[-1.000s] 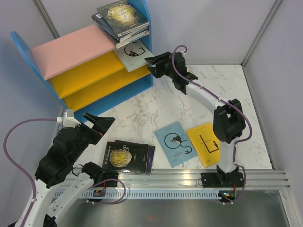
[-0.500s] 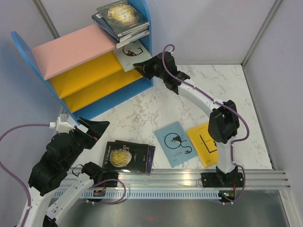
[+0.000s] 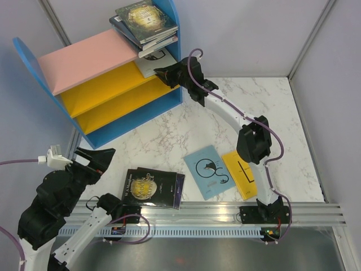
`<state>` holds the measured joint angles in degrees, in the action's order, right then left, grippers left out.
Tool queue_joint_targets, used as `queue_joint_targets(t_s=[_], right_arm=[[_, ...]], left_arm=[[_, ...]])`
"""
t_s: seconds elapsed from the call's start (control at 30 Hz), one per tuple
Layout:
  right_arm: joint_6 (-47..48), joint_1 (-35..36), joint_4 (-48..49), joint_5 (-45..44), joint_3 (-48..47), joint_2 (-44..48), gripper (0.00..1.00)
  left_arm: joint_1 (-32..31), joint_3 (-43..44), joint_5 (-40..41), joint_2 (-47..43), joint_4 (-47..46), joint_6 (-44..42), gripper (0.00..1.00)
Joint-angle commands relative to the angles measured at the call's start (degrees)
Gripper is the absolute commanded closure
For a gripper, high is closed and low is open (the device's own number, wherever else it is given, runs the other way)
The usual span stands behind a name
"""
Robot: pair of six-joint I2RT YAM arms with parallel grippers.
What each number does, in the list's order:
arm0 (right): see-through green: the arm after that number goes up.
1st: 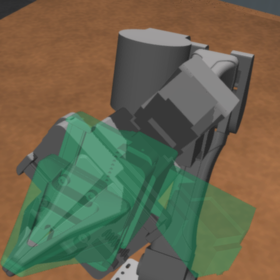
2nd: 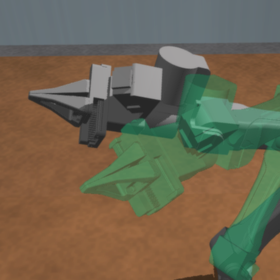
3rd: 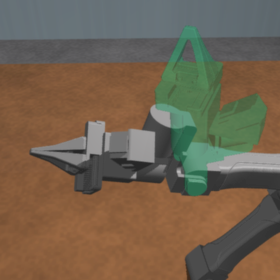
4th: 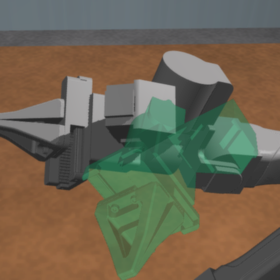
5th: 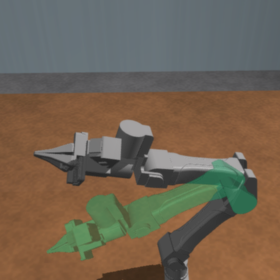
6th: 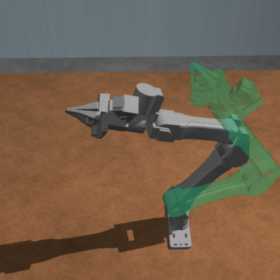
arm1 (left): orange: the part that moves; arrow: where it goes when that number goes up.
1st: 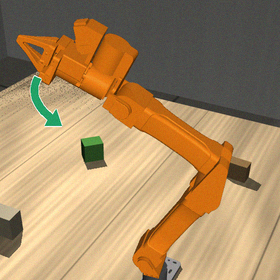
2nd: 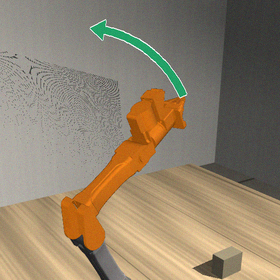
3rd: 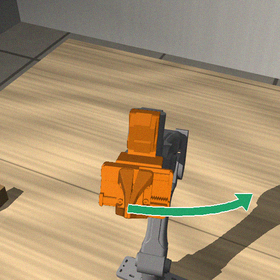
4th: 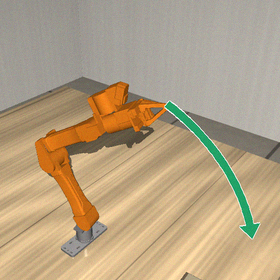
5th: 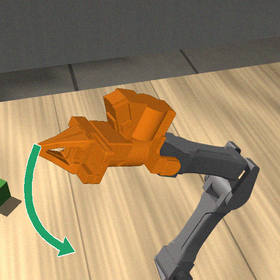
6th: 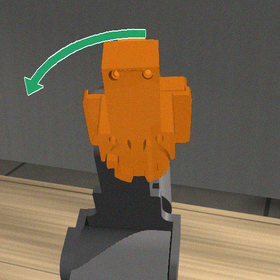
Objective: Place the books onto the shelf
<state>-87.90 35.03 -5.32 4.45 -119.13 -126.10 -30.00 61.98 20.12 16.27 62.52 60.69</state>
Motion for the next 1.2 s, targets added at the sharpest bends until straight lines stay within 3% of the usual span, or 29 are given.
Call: queue_joint_targets(t_s=[0.0, 0.2, 0.3, 0.33, 0.5, 0.7, 0.83, 1.0, 1.17], right_arm=[[-1.05, -0.22, -1.88, -2.86, -4.96, -2.74, 0.91], [-0.79, -0.75, -1.8, -3.13, -4.01, -2.05, 0.86], [0.62, -0.84, 0.31, -2.34, -2.16, -0.12, 0.66], [1.84, -0.84, 0.66, -1.99, -1.72, 0.5, 0.54], [6.15, -1.62, 1.45, -1.29, 3.71, 7.87, 0.31], [12.83, -2.24, 1.63, 1.26, 16.01, 20.68, 0.27], [18.01, -2.07, -0.38, 4.77, 28.31, 30.11, 0.26], [24.86, -0.67, -5.22, 18.64, 47.47, 36.26, 0.27], [29.88, 3.38, -10.66, 22.27, 61.54, 40.4, 0.28]], left_arm=[[-0.85, 2.01, 3.87, 0.07, 2.69, -2.5, 0.0], [-1.46, 2.62, 3.79, 0.25, 3.75, -2.59, 0.0], [-1.64, 2.19, 3.09, 0.43, 4.01, -2.41, 0.0], [-1.64, 2.1, 2.65, 0.43, 4.01, -2.41, 0.0], [-1.82, 2.79, 2.55, 2.36, 4.01, -4.34, 0.0], [-2.17, 3.42, 0.81, 5.16, 3.92, -7.68, 0.0], [-2.17, 0.44, -7.17, 12.44, 3.66, -9.01, 0.0], [-2.17, -7.38, -13.43, 18.79, 0.86, -5.58, 0.0], [-1.38, -15.9, -17.74, 22.04, -3.98, -3.47, 0.0]])
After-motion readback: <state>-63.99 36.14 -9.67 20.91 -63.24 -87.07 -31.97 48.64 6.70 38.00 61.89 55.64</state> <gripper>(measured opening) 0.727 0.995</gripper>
